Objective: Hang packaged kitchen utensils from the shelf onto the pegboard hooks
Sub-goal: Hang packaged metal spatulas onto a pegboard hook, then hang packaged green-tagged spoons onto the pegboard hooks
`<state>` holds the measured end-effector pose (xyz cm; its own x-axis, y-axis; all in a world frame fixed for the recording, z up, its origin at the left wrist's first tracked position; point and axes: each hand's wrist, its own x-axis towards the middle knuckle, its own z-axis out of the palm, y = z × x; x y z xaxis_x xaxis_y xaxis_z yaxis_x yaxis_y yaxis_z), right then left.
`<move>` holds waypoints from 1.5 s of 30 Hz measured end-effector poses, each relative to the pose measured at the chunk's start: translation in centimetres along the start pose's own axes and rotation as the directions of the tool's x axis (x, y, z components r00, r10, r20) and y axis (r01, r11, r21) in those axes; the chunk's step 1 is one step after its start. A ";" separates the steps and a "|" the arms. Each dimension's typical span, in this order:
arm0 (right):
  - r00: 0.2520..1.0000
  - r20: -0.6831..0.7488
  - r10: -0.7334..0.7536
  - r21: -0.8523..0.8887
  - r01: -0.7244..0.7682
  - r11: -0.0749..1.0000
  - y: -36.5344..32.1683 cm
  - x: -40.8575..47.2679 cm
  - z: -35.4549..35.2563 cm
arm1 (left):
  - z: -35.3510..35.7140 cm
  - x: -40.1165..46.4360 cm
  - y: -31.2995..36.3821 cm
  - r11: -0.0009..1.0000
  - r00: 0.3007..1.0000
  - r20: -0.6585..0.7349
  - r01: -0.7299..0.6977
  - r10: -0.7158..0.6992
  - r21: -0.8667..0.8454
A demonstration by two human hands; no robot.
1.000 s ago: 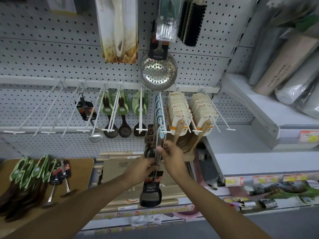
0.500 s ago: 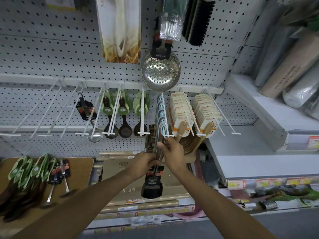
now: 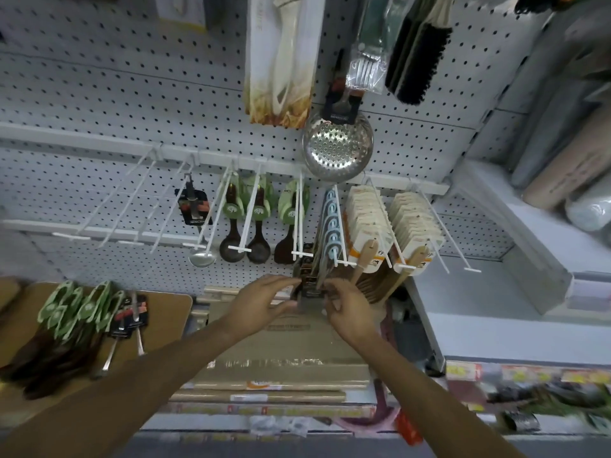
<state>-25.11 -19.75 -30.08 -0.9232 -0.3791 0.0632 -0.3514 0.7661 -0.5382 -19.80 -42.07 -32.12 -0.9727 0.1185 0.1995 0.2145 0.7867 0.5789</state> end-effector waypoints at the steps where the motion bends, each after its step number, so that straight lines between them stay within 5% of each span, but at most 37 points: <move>1: 0.997 0.027 -0.070 -0.048 0.072 0.996 -0.2 -0.1 0.1 | -0.7 -0.5 -0.6 1.000 1.000 -0.009 -0.025 0.025 0.017; 5: 0.938 0.104 -0.331 -0.158 0.344 0.926 -2.6 -0.1 0.5 | -3.7 -2.6 -2.7 0.985 0.995 -0.006 -0.096 0.098 0.145; 14: 0.837 0.164 -0.523 -0.171 0.546 0.820 -10.6 0.4 3.2 | -12.1 -8.4 -6.2 0.954 0.993 -0.051 -0.090 0.109 0.287; 33: 0.728 0.271 -0.629 -0.098 0.671 0.735 -36.6 -2.9 16.5 | -30.5 -30.0 -19.5 0.926 0.989 -0.135 0.112 -0.067 0.360; 45: 0.637 0.437 -0.635 -0.032 0.717 0.697 -48.0 -2.8 29.0 | -34.3 -40.7 -31.0 0.912 0.952 -0.125 0.302 -0.278 0.277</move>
<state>-1.11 -70.48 -28.77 -0.2967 -0.9549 0.0149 -0.9114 0.2785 -0.3030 16.18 -92.05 -31.05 -0.9751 -0.1813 0.1275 -0.1231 0.9212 0.3691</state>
